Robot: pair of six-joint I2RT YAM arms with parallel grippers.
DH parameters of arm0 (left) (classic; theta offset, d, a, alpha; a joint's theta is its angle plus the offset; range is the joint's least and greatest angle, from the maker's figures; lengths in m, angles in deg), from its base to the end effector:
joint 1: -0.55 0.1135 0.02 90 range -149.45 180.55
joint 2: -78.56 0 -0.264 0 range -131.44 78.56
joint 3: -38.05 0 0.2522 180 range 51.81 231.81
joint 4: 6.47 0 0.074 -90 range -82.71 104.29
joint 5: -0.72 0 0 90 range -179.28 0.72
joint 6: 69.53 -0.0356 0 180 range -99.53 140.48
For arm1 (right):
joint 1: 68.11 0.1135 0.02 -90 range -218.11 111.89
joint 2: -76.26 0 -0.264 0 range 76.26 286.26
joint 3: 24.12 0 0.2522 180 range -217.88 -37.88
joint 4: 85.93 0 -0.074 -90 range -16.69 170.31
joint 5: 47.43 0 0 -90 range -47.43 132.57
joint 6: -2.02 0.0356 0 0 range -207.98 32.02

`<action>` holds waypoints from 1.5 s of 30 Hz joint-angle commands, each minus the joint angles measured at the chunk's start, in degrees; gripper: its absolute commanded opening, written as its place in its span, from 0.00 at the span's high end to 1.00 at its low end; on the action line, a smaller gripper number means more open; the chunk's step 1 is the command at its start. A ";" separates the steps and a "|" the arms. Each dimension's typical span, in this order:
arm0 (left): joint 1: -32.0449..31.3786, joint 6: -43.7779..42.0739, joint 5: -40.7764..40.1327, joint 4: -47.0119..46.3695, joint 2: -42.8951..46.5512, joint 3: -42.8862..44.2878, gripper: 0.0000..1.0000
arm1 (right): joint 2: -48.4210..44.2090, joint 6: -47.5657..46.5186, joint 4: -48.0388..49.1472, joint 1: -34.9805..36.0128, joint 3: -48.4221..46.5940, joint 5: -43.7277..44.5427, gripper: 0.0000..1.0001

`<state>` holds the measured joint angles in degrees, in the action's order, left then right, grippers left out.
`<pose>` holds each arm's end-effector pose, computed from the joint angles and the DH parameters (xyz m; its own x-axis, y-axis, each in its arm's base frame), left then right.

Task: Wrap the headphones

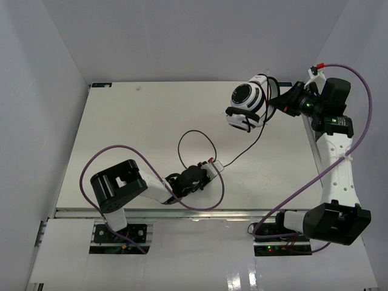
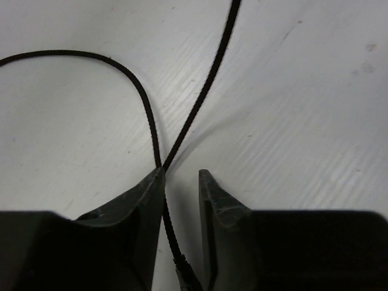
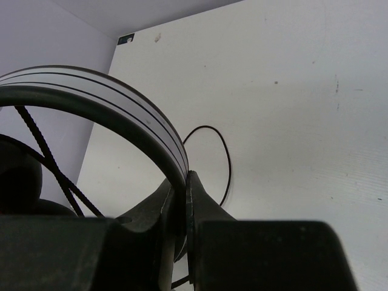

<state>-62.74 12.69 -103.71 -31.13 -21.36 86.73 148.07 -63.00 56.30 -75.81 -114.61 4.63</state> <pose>0.1519 -0.2822 0.1284 -0.0957 0.4819 -0.8710 0.7851 0.5744 0.2315 0.2734 -0.0149 0.4117 -0.4923 0.4026 -0.7717 -0.2893 0.7605 0.5814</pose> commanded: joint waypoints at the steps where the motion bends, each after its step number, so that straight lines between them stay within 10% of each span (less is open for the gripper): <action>1: 2.20 -2.29 -0.82 -5.21 2.30 -2.37 0.55 | -3.33 2.57 1.09 -0.30 -3.27 -4.16 0.92; 4: 2.20 -5.01 -0.06 -4.28 2.21 -1.79 0.27 | -3.62 2.45 1.08 -0.30 -2.88 -4.07 0.92; 17: 2.29 -10.75 1.96 -4.09 -8.39 9.59 0.25 | -5.62 2.53 0.63 -0.30 -1.59 -5.12 0.92; 28: 5.36 -7.24 7.55 -3.72 -7.42 7.13 0.98 | -7.51 2.35 0.89 -0.25 -0.05 -6.35 0.92; 37: 13.64 -1.14 30.57 -4.47 6.66 -2.07 1.00 | -9.37 -10.41 -5.63 -0.30 -0.38 -5.62 0.92; 45: 23.59 -4.91 35.48 10.01 12.08 1.50 1.00 | -9.54 -28.82 -12.42 0.36 -1.49 -13.51 0.92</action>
<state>-45.02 9.34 -73.92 -30.69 -10.84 84.60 139.88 -80.51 47.54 -75.92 -113.84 -1.57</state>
